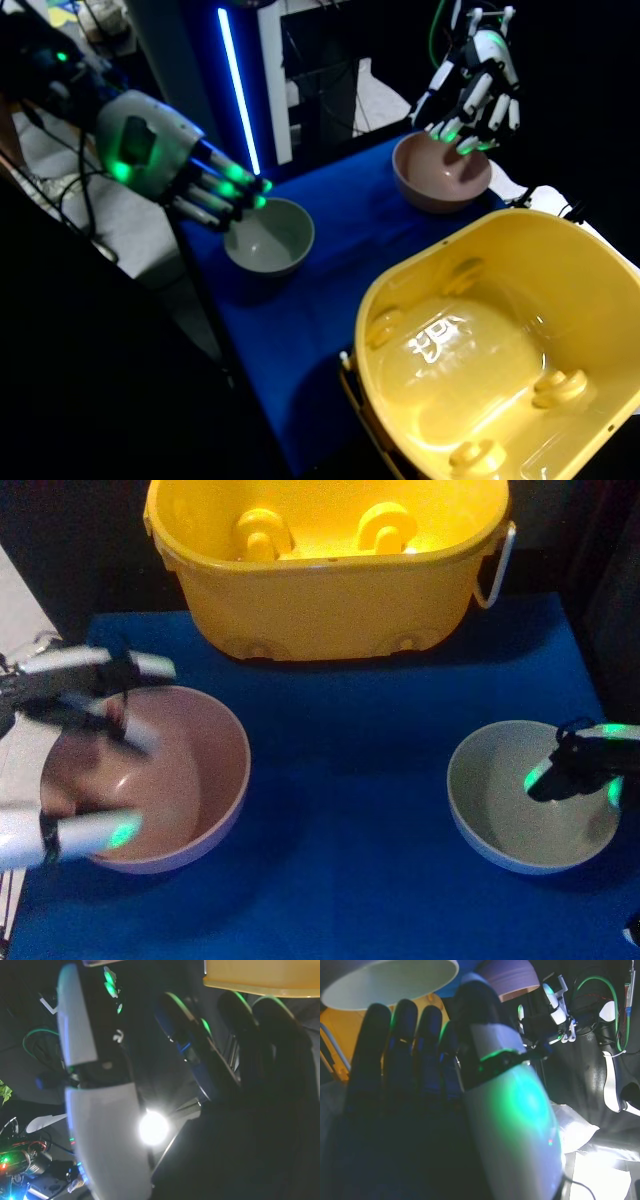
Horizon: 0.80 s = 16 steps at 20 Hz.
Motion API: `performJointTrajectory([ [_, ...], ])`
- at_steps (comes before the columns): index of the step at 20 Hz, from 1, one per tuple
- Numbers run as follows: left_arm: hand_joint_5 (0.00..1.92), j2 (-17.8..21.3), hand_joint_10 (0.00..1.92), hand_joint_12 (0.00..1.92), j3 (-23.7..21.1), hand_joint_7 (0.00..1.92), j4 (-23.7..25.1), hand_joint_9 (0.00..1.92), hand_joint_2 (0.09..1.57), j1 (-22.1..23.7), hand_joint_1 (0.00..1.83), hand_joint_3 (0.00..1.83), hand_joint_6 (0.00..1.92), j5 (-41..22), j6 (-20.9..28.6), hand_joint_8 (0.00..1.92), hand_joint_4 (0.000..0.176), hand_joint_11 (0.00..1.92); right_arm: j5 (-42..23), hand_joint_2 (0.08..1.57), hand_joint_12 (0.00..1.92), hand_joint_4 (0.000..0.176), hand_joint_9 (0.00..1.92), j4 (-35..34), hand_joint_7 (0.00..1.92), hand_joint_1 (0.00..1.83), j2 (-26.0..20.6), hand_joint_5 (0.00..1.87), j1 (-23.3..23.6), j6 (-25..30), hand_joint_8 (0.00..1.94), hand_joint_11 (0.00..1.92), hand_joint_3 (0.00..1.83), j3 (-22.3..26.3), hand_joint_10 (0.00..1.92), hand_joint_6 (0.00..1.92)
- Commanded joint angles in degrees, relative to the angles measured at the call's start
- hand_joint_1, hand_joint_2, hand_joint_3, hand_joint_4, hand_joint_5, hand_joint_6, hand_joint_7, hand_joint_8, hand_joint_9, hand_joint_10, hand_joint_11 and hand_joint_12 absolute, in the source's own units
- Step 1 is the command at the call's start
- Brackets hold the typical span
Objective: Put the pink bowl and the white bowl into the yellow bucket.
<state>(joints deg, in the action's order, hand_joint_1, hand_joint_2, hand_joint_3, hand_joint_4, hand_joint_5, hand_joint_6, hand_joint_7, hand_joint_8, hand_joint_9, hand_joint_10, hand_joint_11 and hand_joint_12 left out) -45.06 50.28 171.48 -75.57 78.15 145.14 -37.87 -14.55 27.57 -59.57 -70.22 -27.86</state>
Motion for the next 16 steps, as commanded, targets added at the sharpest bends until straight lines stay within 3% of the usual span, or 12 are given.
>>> performJointTrajectory([
  [1,0.40,0.4,0.25,1.36,0.2,0.41,1.1,0.28,1.09,0.7,0.80,0.00,0.06,7.4,0.4,0.01,0.000,0.00,-6.6,0.82,1.82,0.000,0.00,0.3,0.23,0.97,-0.3,0.22,0.9,0.4,0.81,0.00,0.13,0.0,1.15,0.99],
  [9,0.46,0.6,0.17,1.34,-0.4,0.44,1.1,0.32,1.11,0.8,0.78,0.00,0.03,6.8,0.4,0.01,0.000,0.00,-6.5,0.90,1.79,0.000,0.00,0.3,0.21,0.90,-0.1,0.18,1.3,0.4,0.80,0.00,0.07,0.0,1.12,0.97],
  [14,0.47,-0.5,0.12,1.28,-1.8,0.44,1.1,0.30,1.08,0.7,0.79,0.00,0.01,5.1,0.4,0.00,0.000,0.00,-6.5,0.81,1.83,0.000,0.00,0.3,0.17,1.00,1.7,0.19,1.2,0.4,0.87,0.00,0.01,-0.5,1.14,1.03],
  [16,0.46,-2.1,0.12,1.30,-1.8,0.45,1.1,0.30,1.08,0.5,0.82,0.00,0.01,4.7,0.5,0.00,0.000,0.00,-6.5,0.83,1.80,0.000,0.00,-0.1,0.17,0.95,3.7,0.16,1.2,0.4,0.90,0.00,0.01,-1.5,1.15,1.07],
])
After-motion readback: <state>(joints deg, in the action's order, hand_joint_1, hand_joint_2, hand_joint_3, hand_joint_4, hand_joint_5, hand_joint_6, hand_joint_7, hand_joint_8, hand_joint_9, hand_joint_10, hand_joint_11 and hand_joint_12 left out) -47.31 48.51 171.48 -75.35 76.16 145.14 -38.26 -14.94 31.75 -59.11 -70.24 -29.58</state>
